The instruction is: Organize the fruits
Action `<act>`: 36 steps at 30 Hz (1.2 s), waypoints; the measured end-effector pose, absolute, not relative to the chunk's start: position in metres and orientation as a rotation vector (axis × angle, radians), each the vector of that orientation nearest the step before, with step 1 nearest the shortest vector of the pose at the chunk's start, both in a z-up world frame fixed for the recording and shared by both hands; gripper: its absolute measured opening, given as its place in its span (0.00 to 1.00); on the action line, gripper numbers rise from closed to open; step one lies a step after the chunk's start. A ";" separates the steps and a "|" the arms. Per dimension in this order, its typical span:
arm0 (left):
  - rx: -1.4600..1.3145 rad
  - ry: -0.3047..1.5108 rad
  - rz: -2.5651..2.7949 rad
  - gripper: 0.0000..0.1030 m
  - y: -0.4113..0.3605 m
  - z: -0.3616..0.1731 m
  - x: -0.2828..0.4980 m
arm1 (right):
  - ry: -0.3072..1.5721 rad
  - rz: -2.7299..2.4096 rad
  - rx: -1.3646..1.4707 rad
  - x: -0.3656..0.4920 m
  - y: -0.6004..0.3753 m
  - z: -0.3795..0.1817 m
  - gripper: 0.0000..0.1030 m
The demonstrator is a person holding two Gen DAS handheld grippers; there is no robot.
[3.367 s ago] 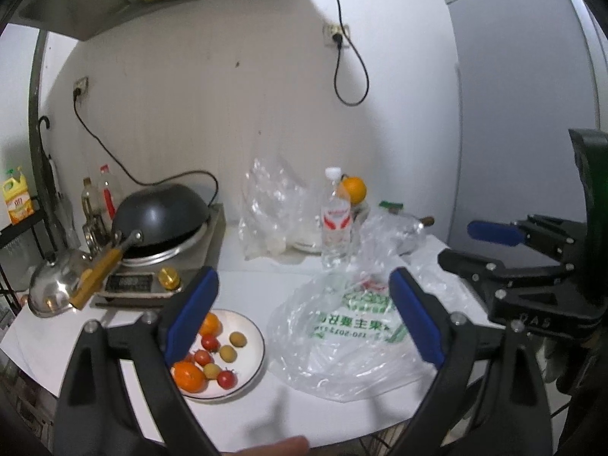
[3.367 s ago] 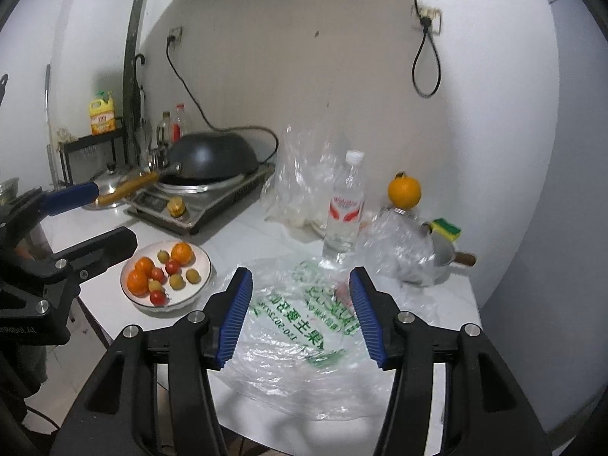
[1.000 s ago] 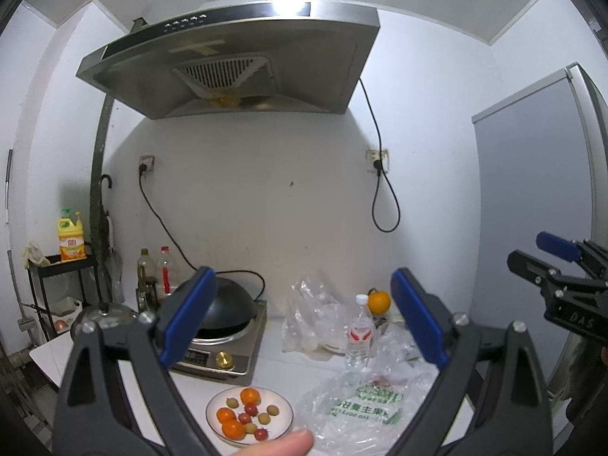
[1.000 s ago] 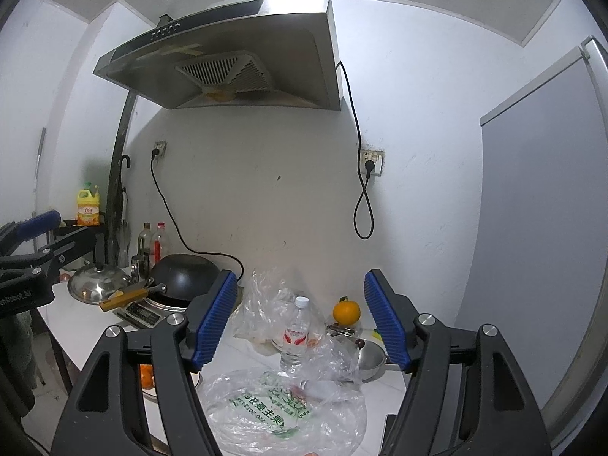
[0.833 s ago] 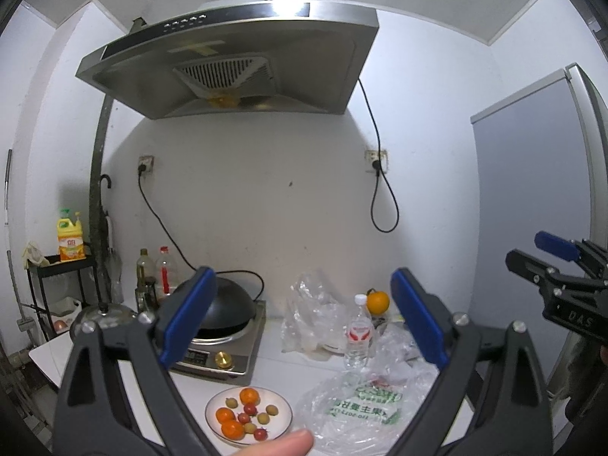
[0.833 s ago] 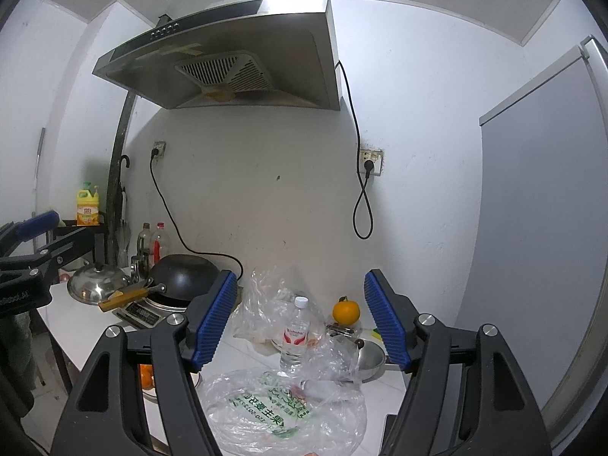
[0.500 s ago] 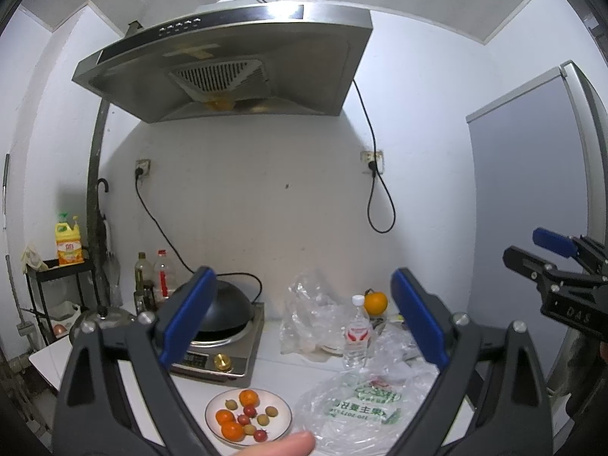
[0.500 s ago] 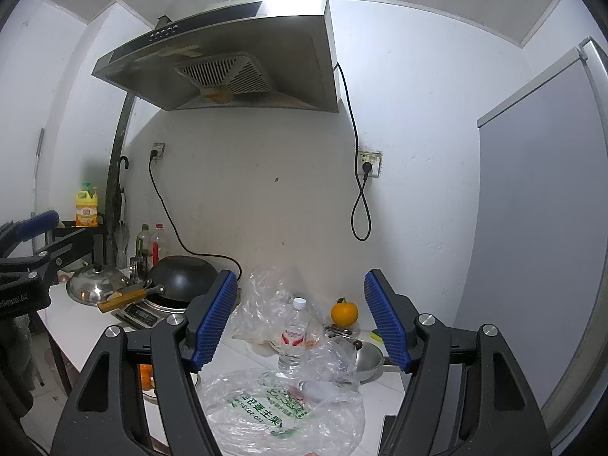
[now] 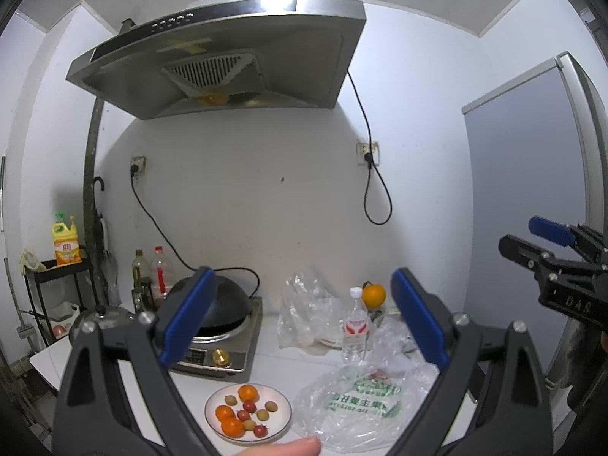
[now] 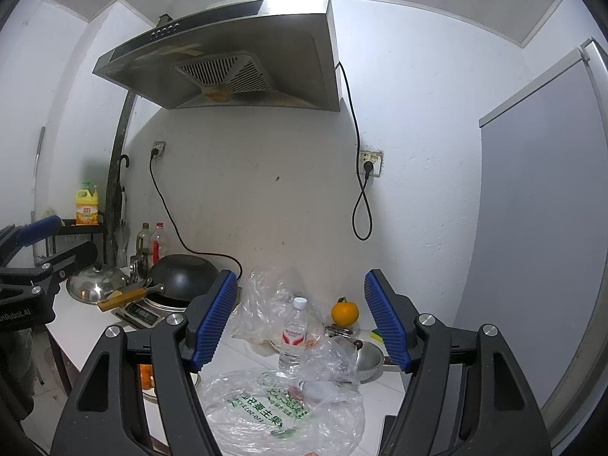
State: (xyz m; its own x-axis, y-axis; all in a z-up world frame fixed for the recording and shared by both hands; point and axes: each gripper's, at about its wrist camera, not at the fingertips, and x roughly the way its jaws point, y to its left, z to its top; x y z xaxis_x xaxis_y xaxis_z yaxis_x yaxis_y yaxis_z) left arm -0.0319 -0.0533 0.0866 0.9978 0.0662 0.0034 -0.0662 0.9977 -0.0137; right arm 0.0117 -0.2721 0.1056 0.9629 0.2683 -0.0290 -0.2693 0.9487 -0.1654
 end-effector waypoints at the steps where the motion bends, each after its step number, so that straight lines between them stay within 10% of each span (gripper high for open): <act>1: -0.013 -0.003 0.067 0.91 -0.054 0.087 -0.031 | 0.006 0.273 -0.170 0.012 -0.272 0.106 0.71; 36: -0.010 -0.007 0.065 0.91 -0.055 0.086 -0.031 | 0.006 0.280 -0.172 0.012 -0.269 0.103 0.71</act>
State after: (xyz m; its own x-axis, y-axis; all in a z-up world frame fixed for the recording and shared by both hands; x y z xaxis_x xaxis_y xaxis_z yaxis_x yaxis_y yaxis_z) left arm -0.0306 -0.0551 0.0862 0.9979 0.0652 0.0062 -0.0652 0.9978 -0.0106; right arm 0.0123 -0.2692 0.1034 0.9612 0.2743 -0.0300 -0.2754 0.9466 -0.1677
